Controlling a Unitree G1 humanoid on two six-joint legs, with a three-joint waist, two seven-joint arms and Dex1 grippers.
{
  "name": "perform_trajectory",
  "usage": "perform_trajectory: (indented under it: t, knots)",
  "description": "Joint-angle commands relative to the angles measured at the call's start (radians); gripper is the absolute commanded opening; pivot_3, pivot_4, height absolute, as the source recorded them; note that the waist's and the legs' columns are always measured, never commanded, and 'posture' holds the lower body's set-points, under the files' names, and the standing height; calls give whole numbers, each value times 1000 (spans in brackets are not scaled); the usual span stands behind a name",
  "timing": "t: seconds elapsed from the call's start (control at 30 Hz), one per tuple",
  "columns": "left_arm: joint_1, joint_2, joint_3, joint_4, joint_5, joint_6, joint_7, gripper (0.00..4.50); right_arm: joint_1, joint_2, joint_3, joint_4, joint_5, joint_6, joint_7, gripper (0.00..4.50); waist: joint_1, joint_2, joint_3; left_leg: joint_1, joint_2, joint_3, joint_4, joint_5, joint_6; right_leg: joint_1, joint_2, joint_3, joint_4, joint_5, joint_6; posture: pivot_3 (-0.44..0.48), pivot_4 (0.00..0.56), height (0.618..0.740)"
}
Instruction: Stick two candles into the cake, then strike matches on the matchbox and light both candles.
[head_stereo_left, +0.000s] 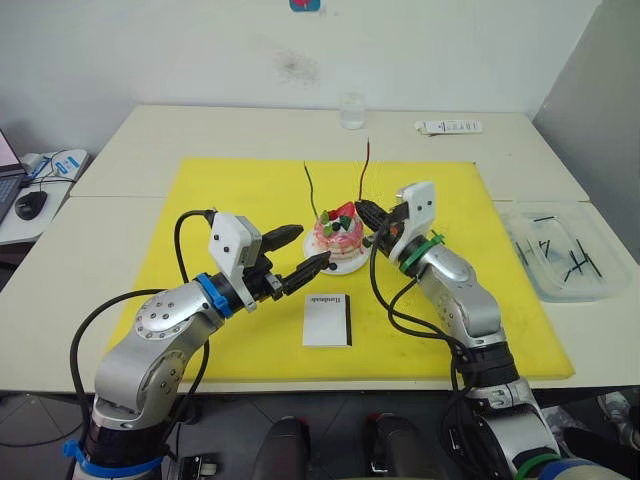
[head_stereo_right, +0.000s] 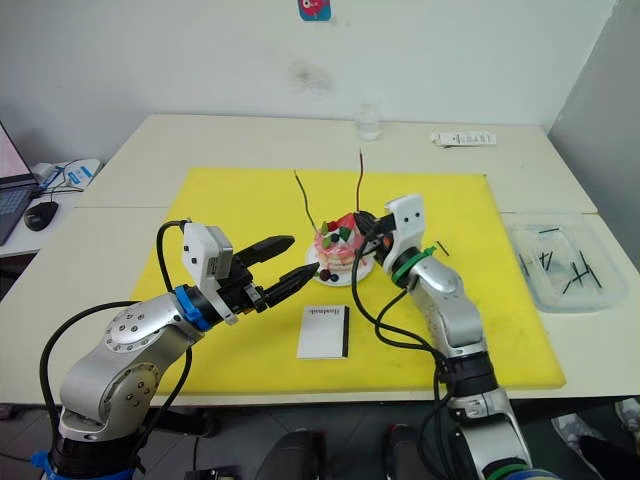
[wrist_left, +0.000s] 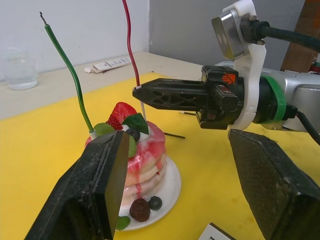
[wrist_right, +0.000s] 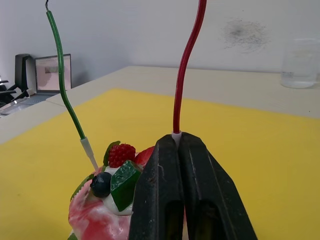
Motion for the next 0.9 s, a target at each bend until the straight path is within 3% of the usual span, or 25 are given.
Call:
perform_trajectory:
  t: [0.03,0.9]
  knots:
    - [-6,4,12,-34,-12,-10,0,3548,-5,3,-2,-10,-3,-21,-1,36,0,0,0,0,0,0,0,0,0,0,0,0,0,0,0,0,150,740]
    - [-3,1,6,-50,-19,-1,5,3548,48,28,14,-27,-11,-6,-17,36,0,0,0,0,0,0,-1,0,0,0,0,0,-1,0,-1,0,150,740]
